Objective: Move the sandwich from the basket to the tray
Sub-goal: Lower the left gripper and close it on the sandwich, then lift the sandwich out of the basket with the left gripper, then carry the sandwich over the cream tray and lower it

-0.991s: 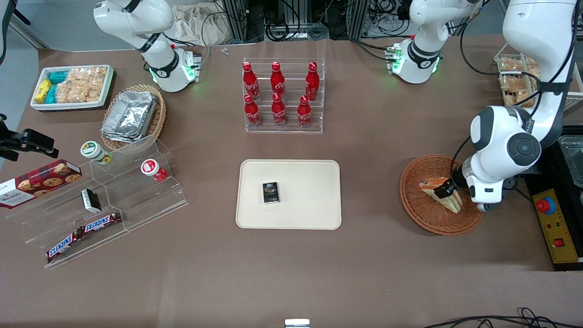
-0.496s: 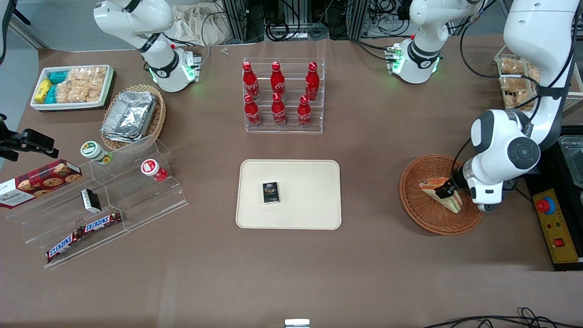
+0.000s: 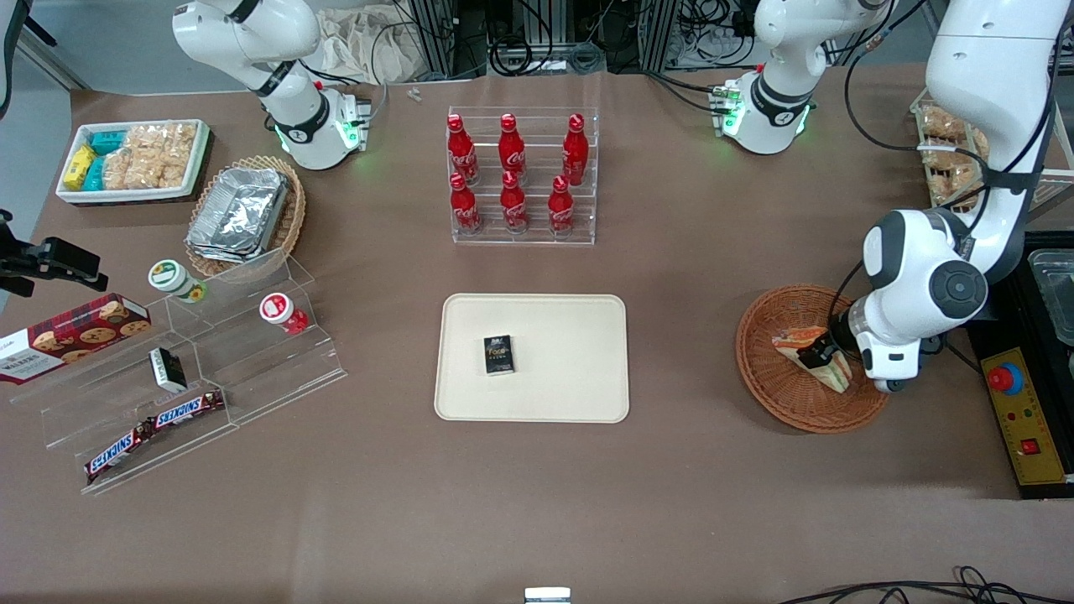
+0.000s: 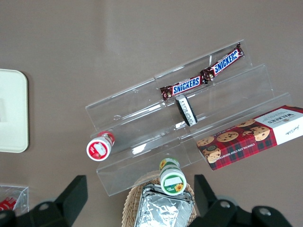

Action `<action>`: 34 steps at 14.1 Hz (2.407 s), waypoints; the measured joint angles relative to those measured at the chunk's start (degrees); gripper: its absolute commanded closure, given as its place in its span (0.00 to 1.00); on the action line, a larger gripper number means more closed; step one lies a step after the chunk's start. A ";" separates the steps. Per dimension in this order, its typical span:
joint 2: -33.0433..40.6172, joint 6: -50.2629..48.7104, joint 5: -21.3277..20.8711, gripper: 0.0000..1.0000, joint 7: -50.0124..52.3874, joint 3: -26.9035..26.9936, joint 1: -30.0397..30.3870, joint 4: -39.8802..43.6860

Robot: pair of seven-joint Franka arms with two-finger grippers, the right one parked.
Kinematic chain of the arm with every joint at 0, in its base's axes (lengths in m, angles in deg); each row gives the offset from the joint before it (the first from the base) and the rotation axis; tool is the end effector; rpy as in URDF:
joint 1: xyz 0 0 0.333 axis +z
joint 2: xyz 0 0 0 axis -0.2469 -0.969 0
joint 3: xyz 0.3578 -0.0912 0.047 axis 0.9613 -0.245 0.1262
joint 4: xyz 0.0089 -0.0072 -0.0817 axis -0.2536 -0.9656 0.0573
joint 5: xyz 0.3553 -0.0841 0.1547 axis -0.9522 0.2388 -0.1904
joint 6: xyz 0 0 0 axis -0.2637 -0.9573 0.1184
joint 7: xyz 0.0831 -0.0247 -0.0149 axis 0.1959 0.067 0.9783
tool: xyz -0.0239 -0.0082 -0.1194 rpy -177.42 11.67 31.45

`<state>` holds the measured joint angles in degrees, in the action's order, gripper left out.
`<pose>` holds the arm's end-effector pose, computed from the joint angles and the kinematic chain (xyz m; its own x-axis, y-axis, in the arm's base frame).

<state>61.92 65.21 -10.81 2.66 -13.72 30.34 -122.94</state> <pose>0.5981 -0.0009 0.2859 0.7119 0.6990 -0.0675 0.6976 -0.7150 -0.0467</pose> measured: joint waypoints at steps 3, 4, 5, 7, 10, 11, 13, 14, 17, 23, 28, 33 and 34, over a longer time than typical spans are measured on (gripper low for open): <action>0.00 0.73 0.00 0.78 0.01 -0.02 -0.04 0.18; 0.00 0.76 0.00 0.86 0.01 -0.04 -0.05 0.20; 0.00 0.75 0.00 0.95 0.01 -0.07 -0.07 0.20; 0.24 -0.04 -0.02 1.00 0.01 -0.09 -0.09 0.26; 2.08 -6.20 -0.13 1.00 -0.05 -0.48 -0.18 2.46; 3.13 -9.27 -0.14 1.00 -0.09 -0.75 -0.23 3.99; 5.49 -18.22 -0.14 1.00 -1.14 -1.74 -0.29 8.73; 6.51 -24.00 -0.08 1.00 -2.35 -2.63 -0.30 12.13; 7.46 -37.48 0.05 1.00 -4.43 -8.14 -0.44 22.76; -0.47 -39.09 0.07 1.00 -9.68 -23.70 -2.65 29.47; -15.77 -33.13 -10.16 1.00 -11.05 -24.32 -15.33 35.00; -25.72 -21.63 -15.84 1.00 -10.91 -24.03 -19.02 35.87; -27.04 -20.32 -16.35 0.99 -10.92 -23.86 -19.16 35.97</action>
<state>34.88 44.89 -27.17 -8.26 -37.58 11.18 -86.97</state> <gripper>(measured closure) 0.850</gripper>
